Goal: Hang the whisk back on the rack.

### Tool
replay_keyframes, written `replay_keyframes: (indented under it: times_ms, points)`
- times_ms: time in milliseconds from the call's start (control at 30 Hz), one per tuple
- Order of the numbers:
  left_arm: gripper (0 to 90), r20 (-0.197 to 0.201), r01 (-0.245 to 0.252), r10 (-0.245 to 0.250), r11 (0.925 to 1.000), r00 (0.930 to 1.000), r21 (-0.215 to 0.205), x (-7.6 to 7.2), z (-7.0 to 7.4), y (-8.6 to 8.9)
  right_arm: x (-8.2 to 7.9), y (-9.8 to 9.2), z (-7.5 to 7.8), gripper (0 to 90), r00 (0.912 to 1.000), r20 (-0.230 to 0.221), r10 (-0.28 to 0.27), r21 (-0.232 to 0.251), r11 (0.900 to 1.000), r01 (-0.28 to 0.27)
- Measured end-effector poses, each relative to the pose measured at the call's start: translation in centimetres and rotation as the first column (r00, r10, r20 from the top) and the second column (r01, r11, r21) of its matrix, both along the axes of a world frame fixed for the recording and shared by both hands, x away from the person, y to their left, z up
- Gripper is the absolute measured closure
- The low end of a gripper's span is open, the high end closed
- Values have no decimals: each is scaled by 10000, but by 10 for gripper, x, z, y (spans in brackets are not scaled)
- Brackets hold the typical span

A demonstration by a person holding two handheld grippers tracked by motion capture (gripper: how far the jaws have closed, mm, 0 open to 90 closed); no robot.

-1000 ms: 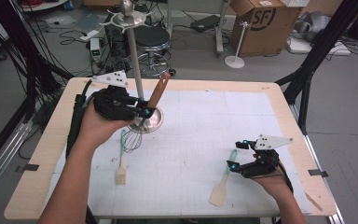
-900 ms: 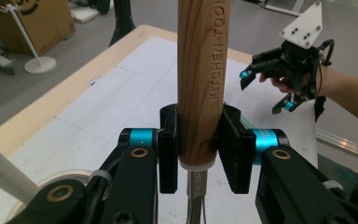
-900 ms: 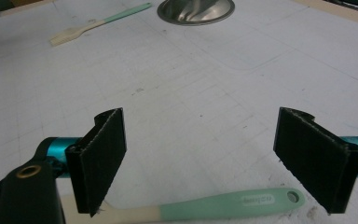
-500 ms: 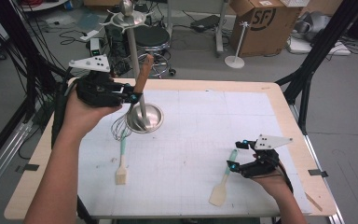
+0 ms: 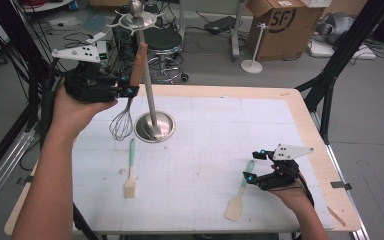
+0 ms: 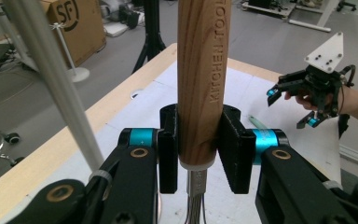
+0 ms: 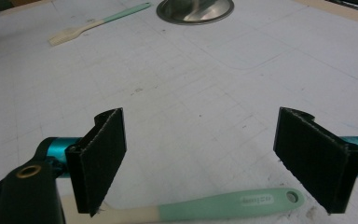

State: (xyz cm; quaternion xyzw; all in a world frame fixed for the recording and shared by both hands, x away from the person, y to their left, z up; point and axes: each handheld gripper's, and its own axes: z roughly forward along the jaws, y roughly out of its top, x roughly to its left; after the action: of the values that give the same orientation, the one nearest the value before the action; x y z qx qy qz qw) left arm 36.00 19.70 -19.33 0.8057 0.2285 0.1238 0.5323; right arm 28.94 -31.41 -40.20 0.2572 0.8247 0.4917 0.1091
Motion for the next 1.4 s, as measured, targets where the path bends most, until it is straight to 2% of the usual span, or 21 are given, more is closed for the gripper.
replay_keyframes:
  times_ms: [200, 867, 1000, 1167, 1400]
  points:
    - [706, 95, -250, 252, 9995, 9996, -201, 3, 8, 10, 0, 1, 0, 163, 10000, -17, 15, -43, 10000, -15]
    - [707, -107, -733, 733, 9973, 9973, 66, 17, 16, 18, 1, 0, -1, 162, 10000, -80, -53, -4, 10000, 53]
    - [706, -169, -800, 805, 9965, 9966, 258, 20, 14, 16, 0, 0, -1, 163, 10000, -51, -59, -14, 10000, 59]
    - [707, -221, -855, 861, 9960, 9960, 247, 24, 12, 13, 0, 0, 0, 163, 10000, -57, -54, 16, 10000, 54]
    - [707, -269, -980, 1002, 9924, 9946, 746, 30, 7, 3, 1, -1, 0, 163, 10000, -71, -48, -6, 10000, 48]
